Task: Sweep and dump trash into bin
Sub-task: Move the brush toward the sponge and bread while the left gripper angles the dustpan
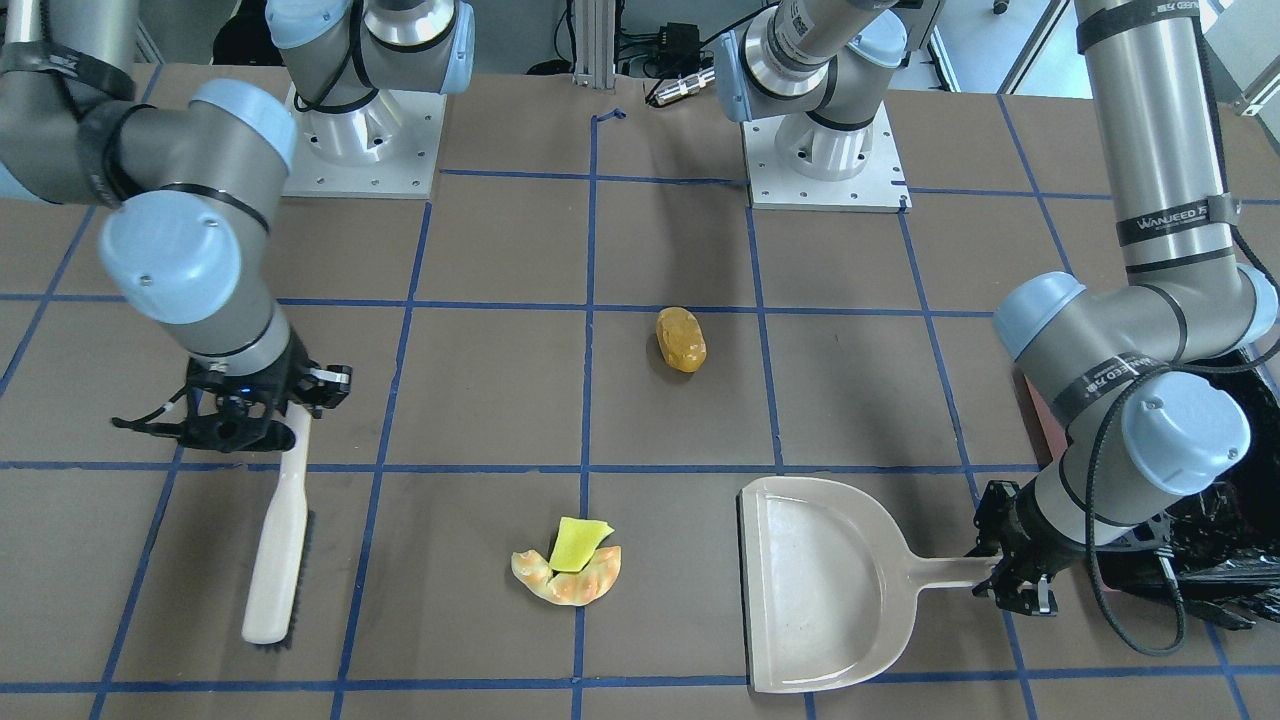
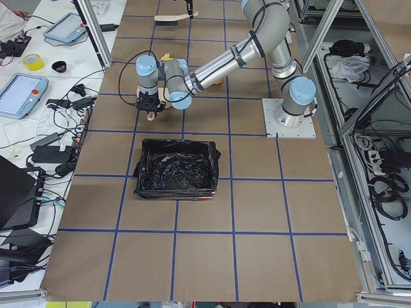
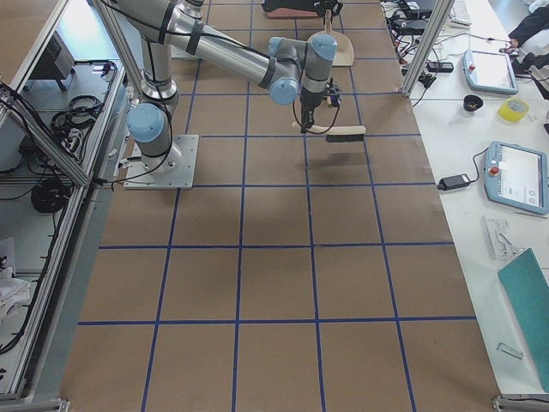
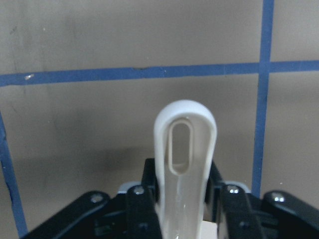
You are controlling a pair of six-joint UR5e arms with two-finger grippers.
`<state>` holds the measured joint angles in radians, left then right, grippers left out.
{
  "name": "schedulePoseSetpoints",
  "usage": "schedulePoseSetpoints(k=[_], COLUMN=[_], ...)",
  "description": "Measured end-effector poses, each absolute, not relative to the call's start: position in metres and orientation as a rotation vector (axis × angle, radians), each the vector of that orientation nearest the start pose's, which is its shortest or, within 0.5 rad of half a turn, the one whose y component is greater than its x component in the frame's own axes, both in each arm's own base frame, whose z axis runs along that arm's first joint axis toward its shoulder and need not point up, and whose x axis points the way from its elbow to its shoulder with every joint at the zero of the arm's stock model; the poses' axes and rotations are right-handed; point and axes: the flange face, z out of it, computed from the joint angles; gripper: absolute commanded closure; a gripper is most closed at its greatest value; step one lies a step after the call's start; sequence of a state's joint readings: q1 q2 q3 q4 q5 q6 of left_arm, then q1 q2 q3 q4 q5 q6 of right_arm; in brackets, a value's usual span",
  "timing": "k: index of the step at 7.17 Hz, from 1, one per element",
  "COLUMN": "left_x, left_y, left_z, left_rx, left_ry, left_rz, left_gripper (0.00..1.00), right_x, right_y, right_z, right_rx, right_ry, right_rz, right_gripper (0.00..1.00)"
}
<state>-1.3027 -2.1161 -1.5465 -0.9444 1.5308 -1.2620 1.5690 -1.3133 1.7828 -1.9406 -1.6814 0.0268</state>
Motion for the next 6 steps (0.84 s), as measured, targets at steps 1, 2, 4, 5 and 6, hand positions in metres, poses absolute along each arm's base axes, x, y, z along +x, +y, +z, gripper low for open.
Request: schedulePoseSetpoints(k=[1, 2, 4, 5, 6], left_x=[0.042, 0.03, -0.016, -0.038, -0.049], left_y=[-0.683, -0.683, -0.682, -0.682, -0.681], left_z=[0.248, 0.255, 0.258, 0.255, 0.251], left_rx=[-2.225, -2.204, -2.098, -2.083, -2.086], left_ry=[2.34, 2.359, 2.354, 2.325, 2.298], left_rz=[-0.13, -0.147, -0.229, -0.261, -0.278], left_gripper=[1.0, 1.0, 1.0, 1.0, 1.0], right_x=[0.17, 0.217, 0.297, 0.32, 0.335], right_y=[-0.539, -0.533, -0.527, -0.523, -0.518], right_z=[0.281, 0.268, 0.252, 0.244, 0.239], right_rx=[0.125, 0.211, 0.308, 0.344, 0.344], right_ry=[3.258, 3.264, 3.271, 3.276, 3.282], right_rz=[0.16, 0.168, 0.156, 0.166, 0.172], right_gripper=[1.0, 1.0, 1.0, 1.0, 1.0])
